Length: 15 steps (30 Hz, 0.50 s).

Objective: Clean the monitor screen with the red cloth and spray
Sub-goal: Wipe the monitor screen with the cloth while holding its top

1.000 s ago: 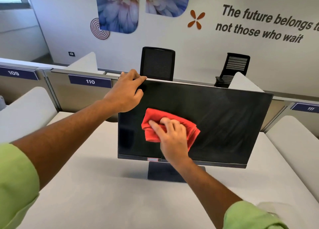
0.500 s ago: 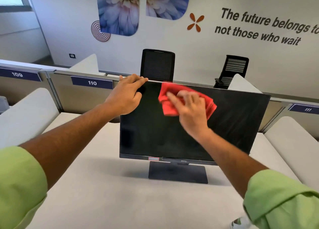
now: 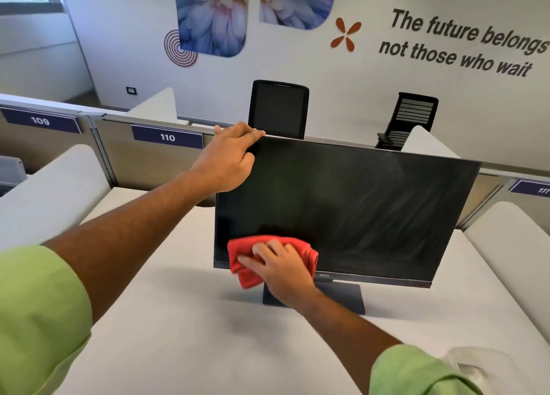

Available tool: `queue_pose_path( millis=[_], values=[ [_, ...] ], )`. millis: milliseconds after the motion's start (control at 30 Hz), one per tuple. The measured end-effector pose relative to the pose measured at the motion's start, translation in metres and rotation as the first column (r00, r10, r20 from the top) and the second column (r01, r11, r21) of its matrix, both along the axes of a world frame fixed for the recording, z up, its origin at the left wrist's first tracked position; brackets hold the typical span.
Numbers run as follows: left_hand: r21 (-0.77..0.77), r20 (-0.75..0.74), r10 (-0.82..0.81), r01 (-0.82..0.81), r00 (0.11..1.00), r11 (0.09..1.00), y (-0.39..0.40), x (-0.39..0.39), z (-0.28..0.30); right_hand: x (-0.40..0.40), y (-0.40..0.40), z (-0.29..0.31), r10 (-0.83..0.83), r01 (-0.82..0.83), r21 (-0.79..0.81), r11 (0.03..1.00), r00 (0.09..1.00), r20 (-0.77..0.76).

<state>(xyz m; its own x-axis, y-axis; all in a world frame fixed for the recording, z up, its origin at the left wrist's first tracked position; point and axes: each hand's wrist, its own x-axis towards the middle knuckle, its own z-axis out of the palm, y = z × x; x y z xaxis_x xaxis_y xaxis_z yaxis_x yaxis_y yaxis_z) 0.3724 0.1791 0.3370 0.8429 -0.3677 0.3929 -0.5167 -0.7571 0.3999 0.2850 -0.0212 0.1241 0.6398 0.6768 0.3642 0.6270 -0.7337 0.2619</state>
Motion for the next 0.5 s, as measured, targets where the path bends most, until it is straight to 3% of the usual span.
queue_pose_path(
  millis=[100,200,333,500],
  values=[
    [0.022,-0.003,0.001,-0.001,1.0,1.0,0.002,-0.001,0.001,-0.013,-0.018,-0.015,0.044,-0.057,-0.134,0.989,0.994,-0.097],
    [0.043,-0.001,-0.009,0.009,1.0,0.999,0.002,-0.001,0.004,-0.007,-0.049,0.005,0.054,-0.05,-0.15,0.987,0.998,0.019],
    [0.03,0.005,-0.009,0.009,1.0,0.999,-0.001,-0.001,0.004,0.018,-0.094,0.068,-0.151,0.115,0.168,0.979,0.963,0.223],
    [0.044,-0.009,-0.003,0.003,1.0,0.999,-0.003,0.001,0.007,0.056,-0.102,0.147,-0.458,0.29,0.523,0.802,0.86,0.226]
  ],
)
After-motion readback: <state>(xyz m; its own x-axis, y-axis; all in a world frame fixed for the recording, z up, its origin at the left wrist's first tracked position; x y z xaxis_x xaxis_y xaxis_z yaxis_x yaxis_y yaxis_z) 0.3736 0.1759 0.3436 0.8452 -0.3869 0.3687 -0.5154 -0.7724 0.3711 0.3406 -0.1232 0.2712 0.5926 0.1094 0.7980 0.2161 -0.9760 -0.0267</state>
